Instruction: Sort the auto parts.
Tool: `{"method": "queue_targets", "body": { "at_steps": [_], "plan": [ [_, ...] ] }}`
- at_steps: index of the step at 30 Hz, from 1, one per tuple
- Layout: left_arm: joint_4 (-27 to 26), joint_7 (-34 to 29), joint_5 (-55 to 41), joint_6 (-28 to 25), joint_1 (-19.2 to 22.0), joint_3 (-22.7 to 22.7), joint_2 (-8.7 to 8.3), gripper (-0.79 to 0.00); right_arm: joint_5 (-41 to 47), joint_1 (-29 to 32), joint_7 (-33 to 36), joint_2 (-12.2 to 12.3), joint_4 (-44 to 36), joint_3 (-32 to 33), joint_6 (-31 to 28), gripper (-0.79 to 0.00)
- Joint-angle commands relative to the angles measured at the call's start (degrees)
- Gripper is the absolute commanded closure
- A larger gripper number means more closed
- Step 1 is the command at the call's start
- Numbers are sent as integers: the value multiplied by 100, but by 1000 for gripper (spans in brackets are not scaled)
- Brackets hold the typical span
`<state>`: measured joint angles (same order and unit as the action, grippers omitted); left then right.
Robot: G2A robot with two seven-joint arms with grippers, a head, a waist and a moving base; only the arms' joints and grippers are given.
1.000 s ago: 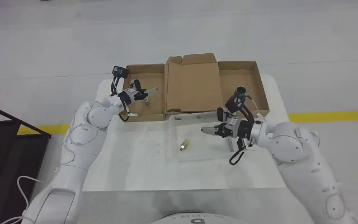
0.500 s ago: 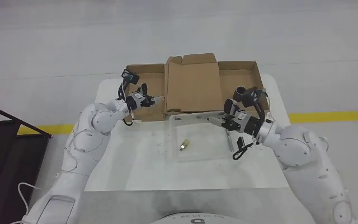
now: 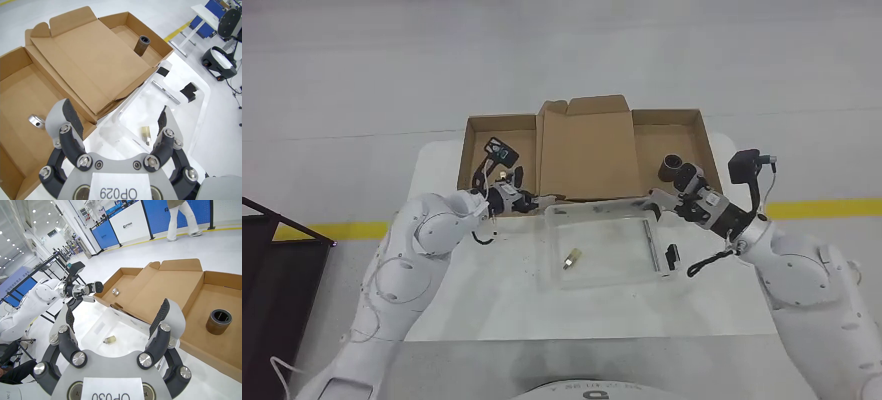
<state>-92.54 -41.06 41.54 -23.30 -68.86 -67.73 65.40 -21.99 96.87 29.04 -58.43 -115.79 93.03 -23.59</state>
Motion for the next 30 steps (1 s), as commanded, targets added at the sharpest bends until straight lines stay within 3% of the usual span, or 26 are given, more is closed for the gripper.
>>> {"method": "queue_targets", "body": {
  "at_steps": [1, 8, 11, 20, 30],
  "plan": [
    [-261, -309, 254, 162, -53, 167, -1, -785, 0, 0, -2, 0, 0, 0, 0, -785],
    [-1289, -1668, 963, 1082, -195, 1012, 50, -785, 0, 0, -2, 0, 0, 0, 0, -785],
    [-1503, -2094, 1298, 1423, -175, 1343, 82, -785, 0, 0, -2, 0, 0, 0, 0, -785],
    [-1225, -2395, 2087, 1903, 281, 2317, 296, -785, 0, 0, -2, 0, 0, 0, 0, -785],
    [-994, -2449, 2471, 2008, 593, 2767, 463, -785, 0, 0, -2, 0, 0, 0, 0, -785]
  ]
}}
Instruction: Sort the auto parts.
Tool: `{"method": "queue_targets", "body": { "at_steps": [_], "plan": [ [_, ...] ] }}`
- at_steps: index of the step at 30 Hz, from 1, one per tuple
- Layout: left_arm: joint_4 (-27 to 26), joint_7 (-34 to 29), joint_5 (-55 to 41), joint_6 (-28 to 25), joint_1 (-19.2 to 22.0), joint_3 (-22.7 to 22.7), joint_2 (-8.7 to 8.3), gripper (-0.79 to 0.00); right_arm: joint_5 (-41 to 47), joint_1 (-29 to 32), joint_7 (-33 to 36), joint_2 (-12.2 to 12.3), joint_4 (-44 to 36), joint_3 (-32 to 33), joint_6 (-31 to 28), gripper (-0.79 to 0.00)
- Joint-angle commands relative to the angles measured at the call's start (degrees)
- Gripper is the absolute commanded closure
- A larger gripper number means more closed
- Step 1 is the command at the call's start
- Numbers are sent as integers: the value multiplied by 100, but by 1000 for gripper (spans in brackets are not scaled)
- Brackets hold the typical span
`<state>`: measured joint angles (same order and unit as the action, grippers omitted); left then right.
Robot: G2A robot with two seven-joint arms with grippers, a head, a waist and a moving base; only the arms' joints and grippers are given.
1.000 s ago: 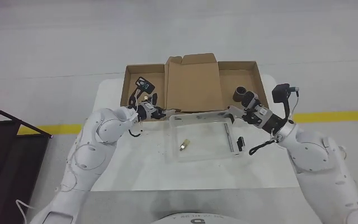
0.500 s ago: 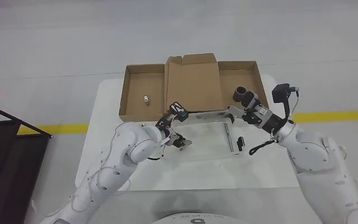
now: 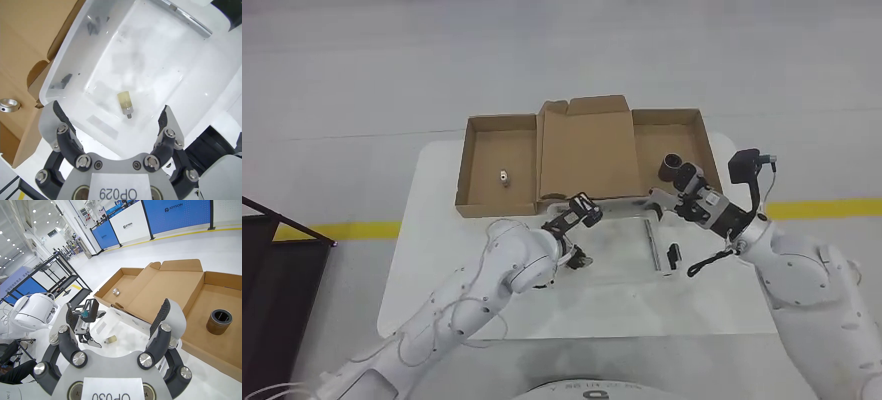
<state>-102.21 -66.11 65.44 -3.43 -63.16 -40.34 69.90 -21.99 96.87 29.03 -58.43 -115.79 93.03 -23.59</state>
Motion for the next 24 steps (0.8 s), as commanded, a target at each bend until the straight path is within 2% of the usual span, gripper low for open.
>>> {"method": "queue_targets", "body": {
  "at_steps": [1, 7, 12, 14, 16, 19, 22, 24],
  "plan": [
    [-95, 128, 97, 72, 39, 20, 26, -785, 0, 0, -1, 0, 0, 0, 0, -785],
    [-622, 441, 651, 325, -105, -128, 5, -785, 0, 0, -1, 0, 0, 0, 0, -785],
    [-881, 434, 535, 66, -322, -141, -11, -785, 0, 0, -1, 0, 0, 0, 0, -785],
    [-781, 479, 328, -150, -278, -95, 14, -785, 0, 0, -1, 0, 0, 0, 0, -785],
    [-516, 573, -5, -344, -157, -31, 66, -634, 0, 0, -1, 0, 0, 0, 0, -785],
    [-54, 629, -54, -435, 118, 181, 172, -585, 0, 0, -1, 0, 0, 0, 0, -785],
    [371, 518, 3, -417, 375, 442, 293, -613, 0, 0, -1, 0, 0, 0, 0, -785],
    [581, 281, 59, -441, 497, 631, 364, -711, 0, 0, -1, 0, 0, 0, 0, -785]
  ]
}}
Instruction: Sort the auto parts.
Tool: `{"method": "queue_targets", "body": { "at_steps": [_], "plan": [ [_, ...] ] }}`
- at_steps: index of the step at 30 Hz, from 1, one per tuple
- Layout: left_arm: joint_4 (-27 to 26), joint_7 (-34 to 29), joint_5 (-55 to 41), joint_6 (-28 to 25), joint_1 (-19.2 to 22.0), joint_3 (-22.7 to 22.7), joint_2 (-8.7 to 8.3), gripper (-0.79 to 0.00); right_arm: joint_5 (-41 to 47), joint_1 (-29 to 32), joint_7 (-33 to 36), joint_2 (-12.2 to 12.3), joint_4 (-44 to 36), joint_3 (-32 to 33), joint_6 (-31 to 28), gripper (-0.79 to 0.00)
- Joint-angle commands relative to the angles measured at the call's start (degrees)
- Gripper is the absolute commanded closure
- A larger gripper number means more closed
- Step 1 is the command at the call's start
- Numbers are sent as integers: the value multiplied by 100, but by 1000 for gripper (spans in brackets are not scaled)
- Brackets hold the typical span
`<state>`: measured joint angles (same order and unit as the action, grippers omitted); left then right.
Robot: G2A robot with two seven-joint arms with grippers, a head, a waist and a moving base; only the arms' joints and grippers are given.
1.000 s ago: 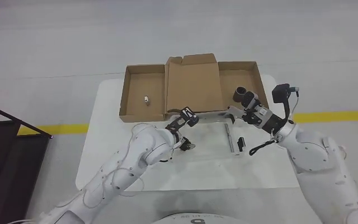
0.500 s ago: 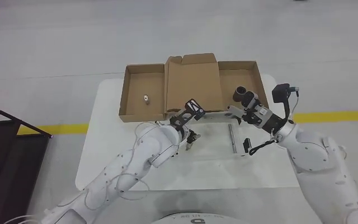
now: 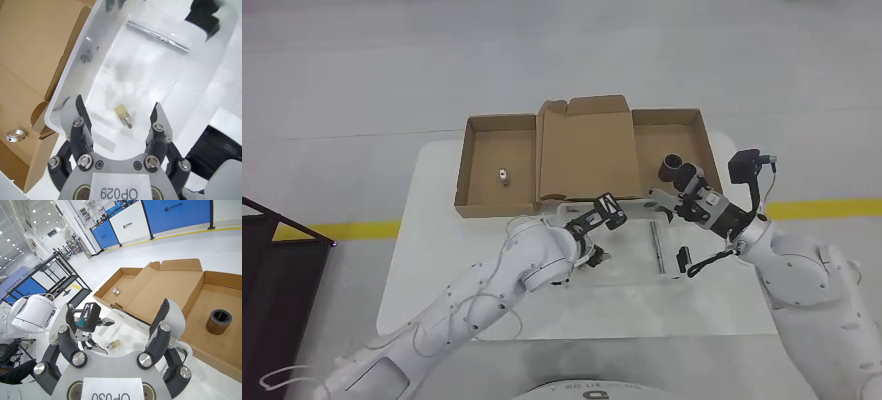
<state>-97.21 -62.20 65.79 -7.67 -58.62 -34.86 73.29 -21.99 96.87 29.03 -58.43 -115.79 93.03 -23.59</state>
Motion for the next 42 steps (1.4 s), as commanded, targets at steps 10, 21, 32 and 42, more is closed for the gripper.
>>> {"method": "queue_targets", "body": {
  "at_steps": [10, 21, 32, 42],
  "plan": [
    [215, -809, 218, 120, 175, 235, 142, -785, 0, 0, -1, 0, 0, 0, 0, -785],
    [-178, -1153, 531, 50, -134, -136, 13, -785, 0, 0, -1, 0, 0, 0, 0, -785],
    [430, -1113, 296, -130, -10, 106, 171, -745, 0, 0, -1, 0, 0, 0, 0, -785],
    [765, -1160, 298, -28, 139, 250, 318, -610, 0, 0, -1, 0, 0, 0, 0, -785]
  ]
}}
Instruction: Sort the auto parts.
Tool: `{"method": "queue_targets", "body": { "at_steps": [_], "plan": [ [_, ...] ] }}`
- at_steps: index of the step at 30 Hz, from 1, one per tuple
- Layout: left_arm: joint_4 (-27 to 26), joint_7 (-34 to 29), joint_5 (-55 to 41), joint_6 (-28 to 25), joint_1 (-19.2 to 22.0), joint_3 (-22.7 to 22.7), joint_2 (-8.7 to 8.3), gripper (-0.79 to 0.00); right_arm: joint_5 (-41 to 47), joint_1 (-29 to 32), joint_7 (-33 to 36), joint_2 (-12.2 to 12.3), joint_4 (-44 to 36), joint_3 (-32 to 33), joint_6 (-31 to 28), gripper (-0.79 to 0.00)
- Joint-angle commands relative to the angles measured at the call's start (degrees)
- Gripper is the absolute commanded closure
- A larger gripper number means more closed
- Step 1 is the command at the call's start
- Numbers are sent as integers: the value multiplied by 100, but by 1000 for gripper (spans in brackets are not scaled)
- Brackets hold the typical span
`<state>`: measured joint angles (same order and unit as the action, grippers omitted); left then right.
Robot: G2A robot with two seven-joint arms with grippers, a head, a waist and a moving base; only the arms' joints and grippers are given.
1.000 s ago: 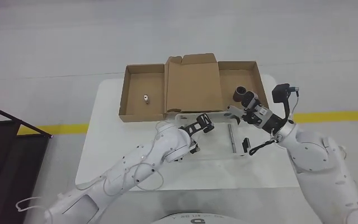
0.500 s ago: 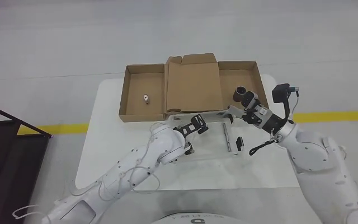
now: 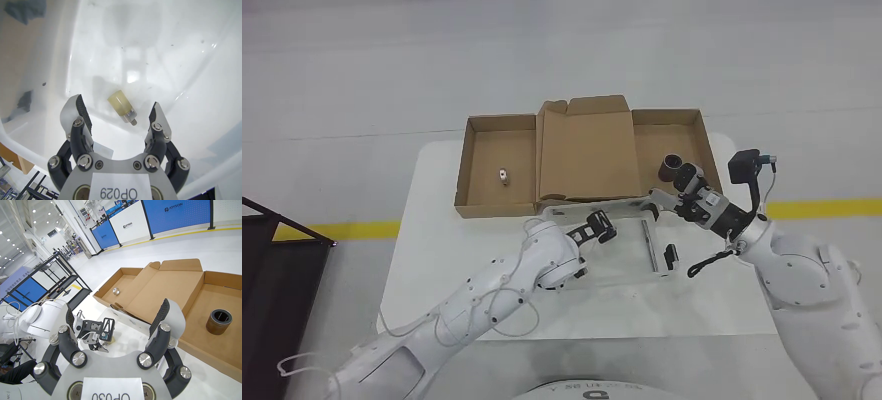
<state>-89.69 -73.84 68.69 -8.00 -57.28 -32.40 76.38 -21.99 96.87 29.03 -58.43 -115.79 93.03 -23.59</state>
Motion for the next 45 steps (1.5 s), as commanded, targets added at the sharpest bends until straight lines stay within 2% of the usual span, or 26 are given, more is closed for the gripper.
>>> {"method": "queue_targets", "body": {
  "at_steps": [1, 8, 15, 17, 18, 20, 23, 24, 36, 42, 45],
  "plan": [
    [22, 12, 8, 16, 7, 3, 18, -594, 0, 0, -1, 0, 0, 0, 0, -785],
    [147, 15, 15, -4, 2, -3, 60, -570, 0, 0, -1, 0, 0, 0, 0, -785],
    [253, 25, -3, -21, 4, -17, 103, -480, 0, 0, -1, 0, 0, 0, 0, -785],
    [275, 19, 1, -30, 4, -14, 115, -360, 0, 0, -1, 0, 0, 0, 0, -785],
    [291, 8, 4, -40, 4, -10, 120, -339, 0, 0, -1, 0, 0, 0, 0, -785],
    [308, 6, 7, -44, 5, -9, 132, -246, 0, 0, -1, 0, 0, 0, 0, -785],
    [326, 1, 20, -55, 5, -8, 149, -40, 0, 0, -1, 0, 0, 0, 0, -785],
    [327, 2, 16, -55, 4, -11, 154, 0, 0, 0, -1, 0, 0, 0, 0, -785],
    [61, 273, -148, -27, -60, -253, 170, 0, 0, 0, -1, 0, 0, 0, 0, -785],
    [-462, 1136, -1071, -53, -179, -1023, 102, 0, 0, 0, -1, 0, 0, 0, 0, -785],
    [-610, 1460, -2171, -225, -329, -1562, 57, 0, 0, 0, -1, 0, 0, 0, 0, -785]
  ]
}}
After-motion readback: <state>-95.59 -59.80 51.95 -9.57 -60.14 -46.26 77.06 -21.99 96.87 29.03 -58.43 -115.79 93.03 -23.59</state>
